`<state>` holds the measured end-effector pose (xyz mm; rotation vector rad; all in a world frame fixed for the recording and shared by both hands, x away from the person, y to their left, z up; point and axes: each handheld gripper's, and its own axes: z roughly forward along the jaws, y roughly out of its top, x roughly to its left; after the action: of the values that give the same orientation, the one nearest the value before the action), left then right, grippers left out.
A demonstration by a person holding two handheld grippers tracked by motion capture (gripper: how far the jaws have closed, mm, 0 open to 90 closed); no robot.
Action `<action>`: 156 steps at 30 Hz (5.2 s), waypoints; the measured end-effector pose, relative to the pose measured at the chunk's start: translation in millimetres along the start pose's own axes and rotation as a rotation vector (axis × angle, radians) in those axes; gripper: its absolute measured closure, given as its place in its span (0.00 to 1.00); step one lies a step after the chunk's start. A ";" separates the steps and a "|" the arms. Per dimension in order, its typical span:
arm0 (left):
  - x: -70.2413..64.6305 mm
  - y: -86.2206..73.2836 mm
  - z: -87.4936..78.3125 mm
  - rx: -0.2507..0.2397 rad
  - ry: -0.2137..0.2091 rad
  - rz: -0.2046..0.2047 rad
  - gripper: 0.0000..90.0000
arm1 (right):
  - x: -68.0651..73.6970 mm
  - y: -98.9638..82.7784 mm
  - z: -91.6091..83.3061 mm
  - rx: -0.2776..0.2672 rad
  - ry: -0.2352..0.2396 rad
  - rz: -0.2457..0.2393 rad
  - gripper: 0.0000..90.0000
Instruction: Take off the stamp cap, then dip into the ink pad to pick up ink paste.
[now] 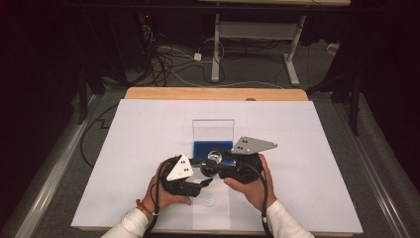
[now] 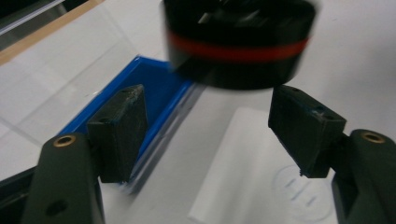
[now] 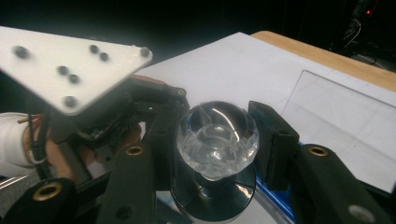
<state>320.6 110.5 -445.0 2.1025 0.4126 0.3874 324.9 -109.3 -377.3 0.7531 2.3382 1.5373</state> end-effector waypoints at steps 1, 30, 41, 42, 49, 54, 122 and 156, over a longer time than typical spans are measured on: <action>-6.4 3.0 -0.2 -0.008 -0.012 0.008 0.32 | 0.3 -1.2 0.7 0.005 -0.002 -0.002 0.63; -10.8 3.2 3.0 0.009 -0.010 -0.042 0.39 | 5.7 -13.8 3.1 0.002 0.034 0.038 0.63; -13.5 4.9 3.4 0.045 0.008 0.000 0.40 | 2.7 -16.5 3.0 0.000 0.044 0.065 0.63; -13.8 5.2 3.3 0.050 0.013 0.005 0.41 | 2.6 -16.9 2.8 0.002 0.045 0.064 0.63; -15.6 6.5 3.5 0.094 0.035 0.043 0.41 | 3.3 -19.2 3.7 0.015 0.046 0.058 0.63; -17.1 9.4 1.9 0.123 0.037 0.078 0.41 | 2.1 -19.9 1.8 0.020 0.059 0.071 0.64; 21.9 -55.2 -97.7 0.088 0.179 -0.075 0.41 | -25.0 -8.7 -52.6 -0.023 -0.110 -0.011 0.64; 16.3 -75.8 -104.7 0.142 0.154 -0.101 0.41 | -32.0 -8.9 -42.1 0.030 -0.127 -0.016 0.64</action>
<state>279.9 234.1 -452.8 2.1861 0.6507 0.4748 329.5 -162.3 -370.3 0.8113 2.2739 1.4080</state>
